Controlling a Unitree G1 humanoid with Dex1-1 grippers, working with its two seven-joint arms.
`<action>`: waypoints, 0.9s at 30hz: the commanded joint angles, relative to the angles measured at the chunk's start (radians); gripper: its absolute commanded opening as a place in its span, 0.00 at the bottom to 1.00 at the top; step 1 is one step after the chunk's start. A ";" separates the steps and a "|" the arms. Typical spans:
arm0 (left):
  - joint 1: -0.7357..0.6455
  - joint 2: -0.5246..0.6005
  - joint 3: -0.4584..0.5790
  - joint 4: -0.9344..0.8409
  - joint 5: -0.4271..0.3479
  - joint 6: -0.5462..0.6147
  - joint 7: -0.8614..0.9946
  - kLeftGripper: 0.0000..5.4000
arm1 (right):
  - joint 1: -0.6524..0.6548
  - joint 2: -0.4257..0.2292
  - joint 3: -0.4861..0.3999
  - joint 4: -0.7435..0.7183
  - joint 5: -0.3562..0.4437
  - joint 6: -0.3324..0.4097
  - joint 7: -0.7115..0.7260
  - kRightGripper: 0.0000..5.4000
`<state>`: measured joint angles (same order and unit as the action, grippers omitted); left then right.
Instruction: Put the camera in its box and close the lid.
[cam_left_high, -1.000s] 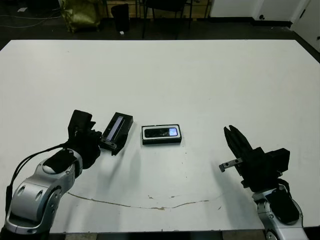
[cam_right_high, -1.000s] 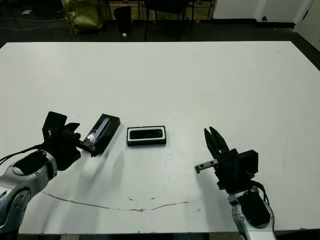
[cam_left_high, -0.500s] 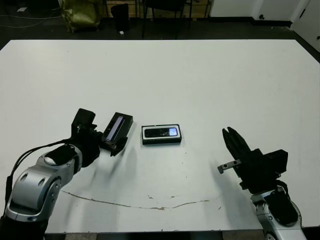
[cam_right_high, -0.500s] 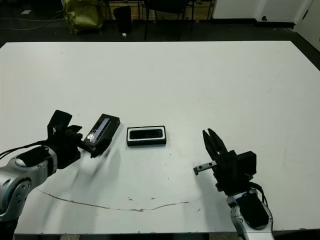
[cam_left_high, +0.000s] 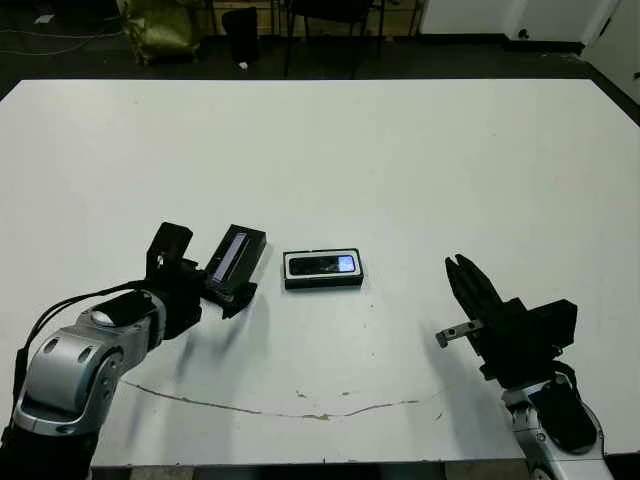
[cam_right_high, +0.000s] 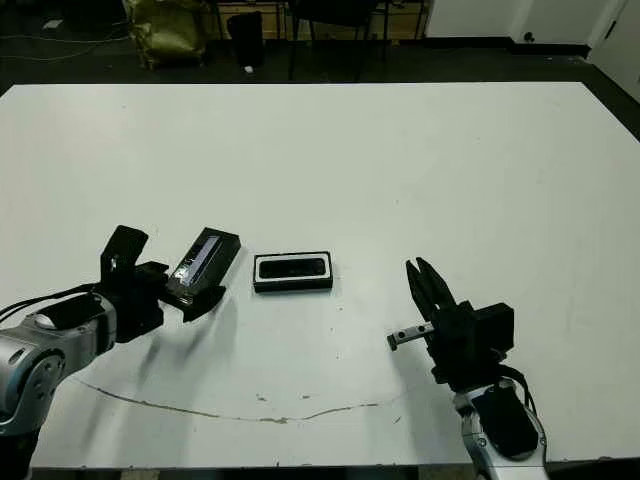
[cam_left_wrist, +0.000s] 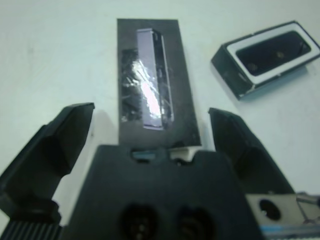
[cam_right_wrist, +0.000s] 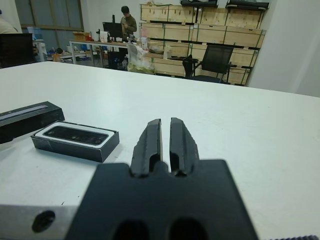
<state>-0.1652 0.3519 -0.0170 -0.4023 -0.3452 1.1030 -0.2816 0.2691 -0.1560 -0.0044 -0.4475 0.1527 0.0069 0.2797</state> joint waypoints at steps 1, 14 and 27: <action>0.004 0.006 -0.008 0.024 0.017 0.015 0.014 1.00 | 0.015 -0.012 -0.005 0.010 0.005 0.010 0.002 0.00; 0.025 -0.046 0.005 0.025 0.031 0.018 0.064 0.93 | 0.020 -0.016 -0.006 0.004 0.003 0.016 -0.002 0.00; 0.038 -0.058 -0.007 -0.019 0.047 0.068 0.112 0.43 | 0.025 -0.019 -0.007 0.001 0.007 0.019 -0.001 0.00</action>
<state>-0.1537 0.2931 -0.0158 -0.4271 -0.3118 1.1395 -0.1773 0.2829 -0.1636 -0.0074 -0.4469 0.1558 0.0062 0.2793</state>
